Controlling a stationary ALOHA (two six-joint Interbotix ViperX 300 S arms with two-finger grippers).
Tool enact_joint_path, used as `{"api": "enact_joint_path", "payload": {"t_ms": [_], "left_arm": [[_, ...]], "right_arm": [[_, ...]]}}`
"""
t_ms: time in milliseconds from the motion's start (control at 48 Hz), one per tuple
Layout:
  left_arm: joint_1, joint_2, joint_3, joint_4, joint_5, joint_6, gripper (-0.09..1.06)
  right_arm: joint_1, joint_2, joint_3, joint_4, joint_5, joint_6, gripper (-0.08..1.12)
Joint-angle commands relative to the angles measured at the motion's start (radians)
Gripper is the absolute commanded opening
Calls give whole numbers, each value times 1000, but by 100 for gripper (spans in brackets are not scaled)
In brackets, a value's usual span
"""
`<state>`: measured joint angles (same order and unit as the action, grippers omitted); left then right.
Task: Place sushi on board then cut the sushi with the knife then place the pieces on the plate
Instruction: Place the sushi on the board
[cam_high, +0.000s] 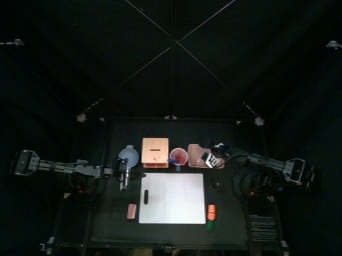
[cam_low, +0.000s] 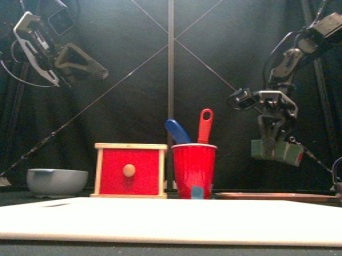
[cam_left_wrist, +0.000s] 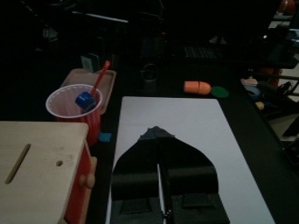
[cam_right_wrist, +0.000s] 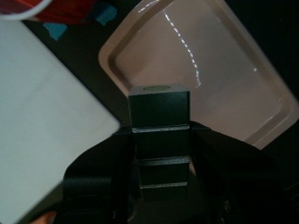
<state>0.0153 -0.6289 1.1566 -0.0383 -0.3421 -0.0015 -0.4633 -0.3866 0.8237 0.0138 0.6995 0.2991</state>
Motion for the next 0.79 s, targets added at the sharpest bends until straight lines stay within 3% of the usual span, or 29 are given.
{"api": "enact_joint_path", "payload": {"t_ms": [21, 396, 792], "left_arm": [[-3, 2, -12, -2, -5, 2, -2], [-5, 2, 5, -2, -5, 3, -1], [-6, 2, 14, 2, -5, 5, -1]], "right_arm": [[94, -52, -3, -48, 0, 178, 60], [451, -23, -28, -232, 0, 856, 60], [689, 186, -166, -440, 11, 1493, 60]]}}
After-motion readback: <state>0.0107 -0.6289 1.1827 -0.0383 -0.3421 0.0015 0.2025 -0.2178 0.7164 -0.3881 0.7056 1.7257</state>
